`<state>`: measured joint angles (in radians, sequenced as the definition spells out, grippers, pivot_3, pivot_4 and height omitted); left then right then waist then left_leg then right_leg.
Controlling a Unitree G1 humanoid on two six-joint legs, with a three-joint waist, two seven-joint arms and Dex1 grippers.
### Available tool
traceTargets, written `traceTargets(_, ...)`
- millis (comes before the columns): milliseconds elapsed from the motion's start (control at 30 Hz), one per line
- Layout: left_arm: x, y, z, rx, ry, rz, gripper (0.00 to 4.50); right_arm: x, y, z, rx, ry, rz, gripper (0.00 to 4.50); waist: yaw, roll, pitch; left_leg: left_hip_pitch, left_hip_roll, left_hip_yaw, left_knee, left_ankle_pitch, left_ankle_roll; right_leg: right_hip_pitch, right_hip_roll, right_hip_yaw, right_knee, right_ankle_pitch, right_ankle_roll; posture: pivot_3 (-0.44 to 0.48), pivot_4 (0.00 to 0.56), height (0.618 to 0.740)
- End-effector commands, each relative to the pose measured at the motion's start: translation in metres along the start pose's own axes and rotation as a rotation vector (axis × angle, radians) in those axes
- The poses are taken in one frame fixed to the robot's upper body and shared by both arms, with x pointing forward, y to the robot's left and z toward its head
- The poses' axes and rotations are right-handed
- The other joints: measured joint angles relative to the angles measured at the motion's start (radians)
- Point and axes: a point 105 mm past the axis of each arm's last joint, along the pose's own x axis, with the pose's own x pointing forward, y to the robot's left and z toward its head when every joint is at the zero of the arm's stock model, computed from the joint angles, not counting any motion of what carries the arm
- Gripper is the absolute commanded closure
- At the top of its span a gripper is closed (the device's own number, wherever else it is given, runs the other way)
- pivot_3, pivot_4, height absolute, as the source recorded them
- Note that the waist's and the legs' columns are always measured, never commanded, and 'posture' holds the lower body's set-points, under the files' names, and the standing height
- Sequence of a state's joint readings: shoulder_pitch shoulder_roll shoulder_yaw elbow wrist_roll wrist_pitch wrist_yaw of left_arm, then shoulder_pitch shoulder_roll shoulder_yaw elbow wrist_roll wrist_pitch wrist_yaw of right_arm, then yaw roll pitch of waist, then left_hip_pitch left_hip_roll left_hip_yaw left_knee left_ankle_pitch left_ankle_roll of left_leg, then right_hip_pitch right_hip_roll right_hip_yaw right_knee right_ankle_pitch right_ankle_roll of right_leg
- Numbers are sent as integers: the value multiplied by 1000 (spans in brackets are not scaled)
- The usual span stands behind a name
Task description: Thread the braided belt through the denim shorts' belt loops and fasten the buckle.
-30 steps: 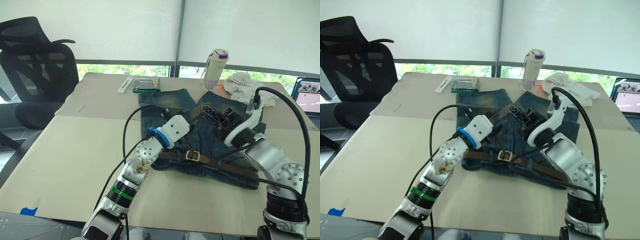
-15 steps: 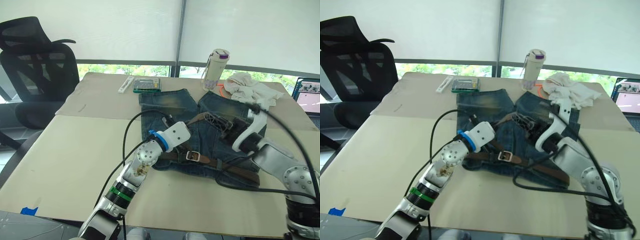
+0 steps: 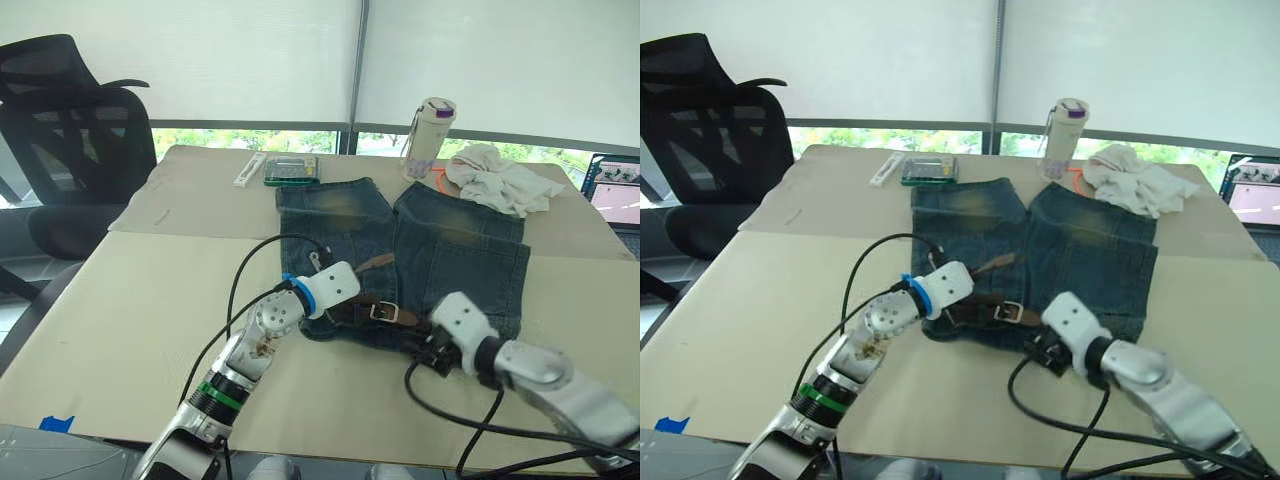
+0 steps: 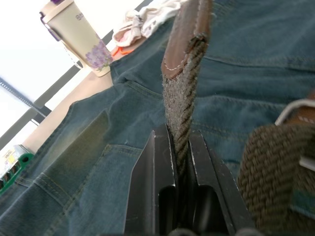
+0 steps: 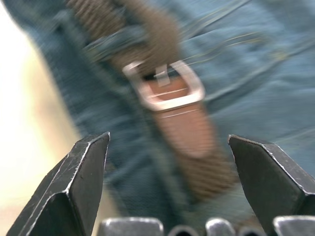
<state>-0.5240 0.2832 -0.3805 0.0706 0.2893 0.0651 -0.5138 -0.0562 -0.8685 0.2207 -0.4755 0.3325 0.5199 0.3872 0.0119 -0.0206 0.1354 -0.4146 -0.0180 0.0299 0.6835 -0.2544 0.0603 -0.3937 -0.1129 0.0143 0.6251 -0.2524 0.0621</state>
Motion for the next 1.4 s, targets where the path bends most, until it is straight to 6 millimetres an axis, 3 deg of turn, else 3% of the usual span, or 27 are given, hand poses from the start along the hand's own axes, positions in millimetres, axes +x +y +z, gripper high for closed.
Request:
traceTargets(33,0,0,14,149,-25,-42,4500,0,-10,5,-83,-13,-59,263,3,0,0,0,0,0,0,0,0,0,0,0,0,0,0,0,150,740)
traceTargets(300,1,-20,9,277,22,-170,4500,7,-15,0,-204,21,-109,263,3,0,0,1,0,0,0,0,0,1,0,0,0,0,0,0,150,740)
traceTargets(400,-1,-22,3,352,70,-217,4500,7,-11,-4,-257,45,-94,1028,3,0,0,1,0,0,0,0,0,1,1,0,1,0,0,0,150,740)
traceTargets(733,0,-16,0,360,116,-220,4500,7,-12,-14,-472,103,-126,4427,3,0,0,4,-1,0,0,0,0,4,1,-1,1,0,1,0,150,740)
traceTargets(967,-1,-16,2,362,115,-222,4500,7,-25,2,-586,36,-256,4470,2,0,0,5,-1,0,1,0,0,4,1,0,1,0,1,0,150,740)
traceTargets(1267,2,-6,3,406,142,-201,4500,0,-39,29,-901,-150,-450,4470,0,0,0,5,-1,1,1,0,-1,3,1,0,2,-1,1,0,150,740)
traceTargets(1400,3,-4,3,437,148,-196,4500,-2,-40,31,-939,-185,-479,4470,0,0,0,5,-1,1,0,1,-1,3,1,0,2,-1,1,0,150,740)
